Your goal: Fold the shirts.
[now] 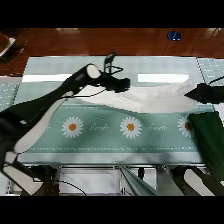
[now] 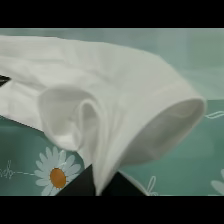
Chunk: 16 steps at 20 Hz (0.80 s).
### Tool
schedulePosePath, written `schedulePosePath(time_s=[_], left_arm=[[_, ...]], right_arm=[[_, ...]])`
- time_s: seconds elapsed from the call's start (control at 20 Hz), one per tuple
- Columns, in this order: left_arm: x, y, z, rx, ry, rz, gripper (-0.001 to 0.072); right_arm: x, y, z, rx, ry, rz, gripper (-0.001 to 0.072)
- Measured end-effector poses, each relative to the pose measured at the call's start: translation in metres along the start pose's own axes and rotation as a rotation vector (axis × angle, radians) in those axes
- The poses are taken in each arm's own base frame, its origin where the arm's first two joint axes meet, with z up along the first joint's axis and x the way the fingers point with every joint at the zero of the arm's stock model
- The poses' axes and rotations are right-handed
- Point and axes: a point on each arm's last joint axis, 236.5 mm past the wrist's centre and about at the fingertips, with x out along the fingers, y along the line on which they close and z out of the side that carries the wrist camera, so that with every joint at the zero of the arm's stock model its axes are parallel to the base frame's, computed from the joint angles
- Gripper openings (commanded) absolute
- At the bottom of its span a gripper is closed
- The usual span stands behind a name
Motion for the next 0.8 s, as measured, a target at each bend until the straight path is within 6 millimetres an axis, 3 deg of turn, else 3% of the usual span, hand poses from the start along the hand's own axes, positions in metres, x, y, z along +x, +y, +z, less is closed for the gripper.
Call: schedulePosePath(time_s=[0.1, 0.3, 0.5, 0.65, 0.8], left_arm=[[0.033, -0.022, -0.014, 0.003, 0.061, -0.029, 0.0014], [0.088, -0.058, -0.064, -0.001, 0.178, -0.058, 0.0014], [0.113, -0.087, -0.106, 0.014, 0.253, -0.079, 0.0015], [0.103, -0.088, -0.093, 0.027, 0.252, -0.081, 0.0017], [0.061, -0.050, -0.040, -0.014, 0.195, 0.004, 0.0017]], right_arm=[[-0.012, 0.016, -0.002, -0.015, -0.039, 0.025, 0.0029], [-0.024, 0.042, -0.004, -0.036, -0.076, 0.094, 0.0030], [-0.024, 0.063, -0.009, -0.071, -0.071, 0.143, 0.0029], [-0.025, 0.070, -0.011, -0.080, -0.066, 0.158, 0.0029], [-0.031, 0.077, -0.007, -0.097, -0.074, 0.167, 0.0029]])
